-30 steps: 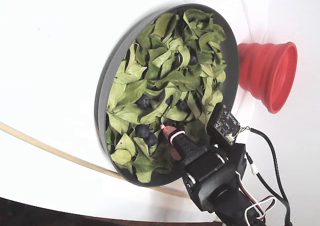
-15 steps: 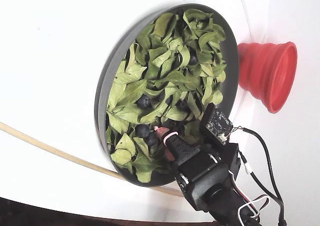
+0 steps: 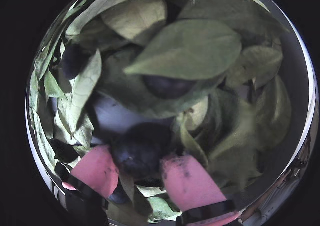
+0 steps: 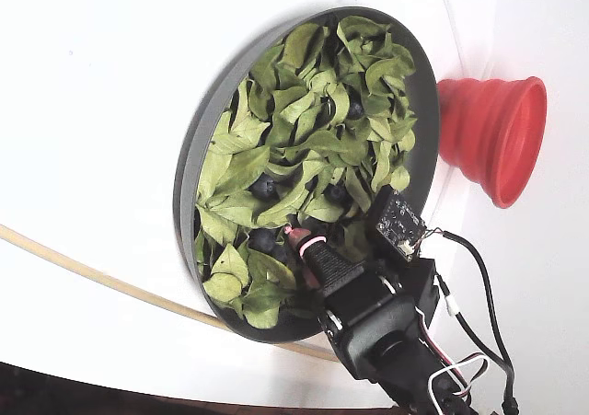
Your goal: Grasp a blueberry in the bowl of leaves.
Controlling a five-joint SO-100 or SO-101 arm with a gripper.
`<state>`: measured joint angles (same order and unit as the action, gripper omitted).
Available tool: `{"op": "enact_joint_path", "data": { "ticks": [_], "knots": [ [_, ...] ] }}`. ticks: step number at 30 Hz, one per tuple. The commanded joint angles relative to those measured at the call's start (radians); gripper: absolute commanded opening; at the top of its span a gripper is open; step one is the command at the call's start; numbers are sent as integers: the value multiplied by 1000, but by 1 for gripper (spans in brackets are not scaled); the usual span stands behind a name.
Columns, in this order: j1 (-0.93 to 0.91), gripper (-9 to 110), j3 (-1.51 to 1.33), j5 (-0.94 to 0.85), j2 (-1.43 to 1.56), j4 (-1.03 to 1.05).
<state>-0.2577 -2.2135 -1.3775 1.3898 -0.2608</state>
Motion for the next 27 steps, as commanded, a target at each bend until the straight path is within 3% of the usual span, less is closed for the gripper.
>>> {"op": "enact_joint_path", "data": {
  "ticks": [1, 27],
  "knots": [
    [-25, 15, 21, -9, -11, -28],
    [-6, 12, -63, -35, 229, 55]
  ]
}}
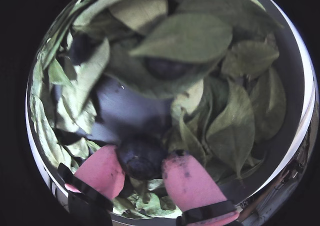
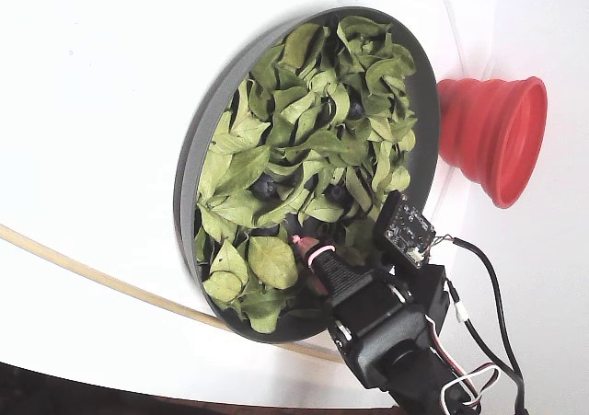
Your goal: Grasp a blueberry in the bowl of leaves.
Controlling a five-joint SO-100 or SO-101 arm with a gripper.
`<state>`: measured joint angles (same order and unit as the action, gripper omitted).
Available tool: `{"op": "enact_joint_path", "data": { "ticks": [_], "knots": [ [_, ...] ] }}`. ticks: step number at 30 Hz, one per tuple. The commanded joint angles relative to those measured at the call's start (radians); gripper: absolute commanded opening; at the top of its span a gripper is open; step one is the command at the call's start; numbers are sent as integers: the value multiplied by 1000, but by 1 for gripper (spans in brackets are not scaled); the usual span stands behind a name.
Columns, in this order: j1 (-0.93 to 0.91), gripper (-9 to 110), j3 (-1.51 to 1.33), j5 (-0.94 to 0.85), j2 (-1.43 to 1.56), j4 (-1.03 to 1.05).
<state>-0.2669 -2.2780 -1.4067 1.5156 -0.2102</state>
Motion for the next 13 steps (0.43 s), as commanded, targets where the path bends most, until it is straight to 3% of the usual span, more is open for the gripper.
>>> {"op": "enact_joint_path", "data": {
  "ticks": [1, 13],
  "knots": [
    [3, 12, 2, -8, 118, 15],
    [9, 12, -34, -25, 321, 153]
  ]
}}
